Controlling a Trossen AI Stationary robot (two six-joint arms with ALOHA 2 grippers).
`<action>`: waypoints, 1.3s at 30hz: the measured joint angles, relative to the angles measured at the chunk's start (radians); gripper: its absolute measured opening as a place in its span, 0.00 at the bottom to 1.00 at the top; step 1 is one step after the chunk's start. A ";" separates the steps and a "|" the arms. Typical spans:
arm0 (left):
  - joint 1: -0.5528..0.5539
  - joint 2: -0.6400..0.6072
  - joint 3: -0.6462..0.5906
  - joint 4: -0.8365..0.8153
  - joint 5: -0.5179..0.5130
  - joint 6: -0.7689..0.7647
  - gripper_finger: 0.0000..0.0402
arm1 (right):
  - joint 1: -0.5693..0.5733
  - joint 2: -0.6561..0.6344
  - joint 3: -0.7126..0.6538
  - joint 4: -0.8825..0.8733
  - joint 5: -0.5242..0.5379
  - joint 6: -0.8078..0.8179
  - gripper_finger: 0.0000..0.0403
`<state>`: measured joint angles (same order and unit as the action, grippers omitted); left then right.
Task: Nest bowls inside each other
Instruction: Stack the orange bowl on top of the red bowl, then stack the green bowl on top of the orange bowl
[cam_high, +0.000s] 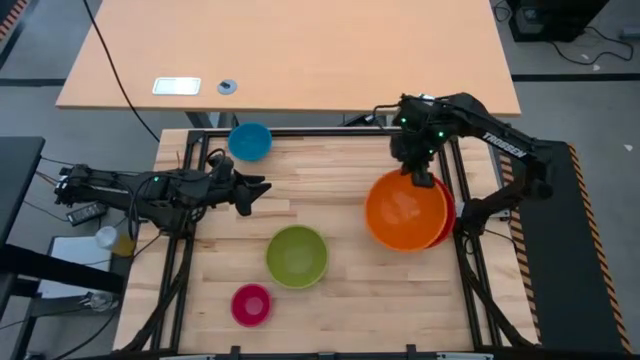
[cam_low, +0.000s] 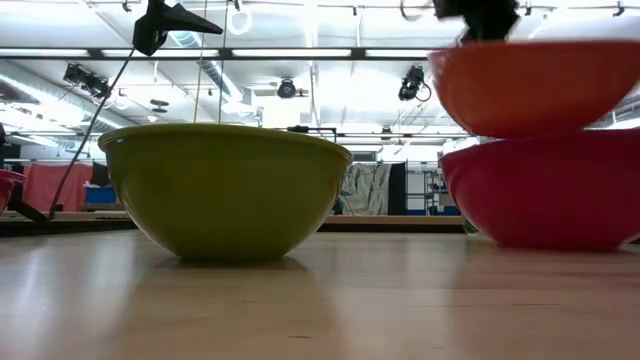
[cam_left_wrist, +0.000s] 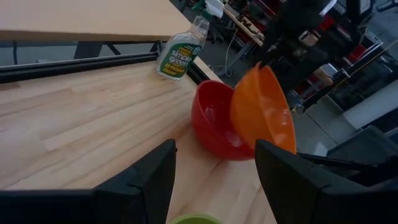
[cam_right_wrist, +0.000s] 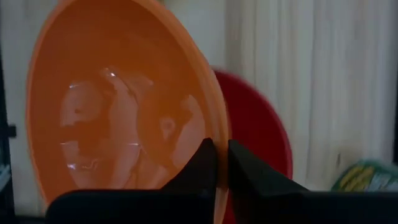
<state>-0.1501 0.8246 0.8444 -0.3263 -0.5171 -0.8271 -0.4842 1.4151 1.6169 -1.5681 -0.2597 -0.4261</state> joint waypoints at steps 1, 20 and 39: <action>0.000 0.000 0.000 0.000 0.000 -0.009 0.55 | -0.025 -0.014 -0.042 0.003 -0.001 -0.019 0.08; 0.103 0.367 -0.001 -0.225 0.433 -0.155 0.53 | -0.248 -0.026 -0.478 0.241 0.078 -0.028 0.39; 0.100 0.558 0.000 -0.259 0.505 -0.182 0.55 | -0.177 -0.119 -0.056 0.159 0.084 0.144 0.55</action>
<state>-0.0498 1.3826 0.8444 -0.5851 -0.0117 -1.0093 -0.6616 1.2966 1.5612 -1.4091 -0.1752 -0.2820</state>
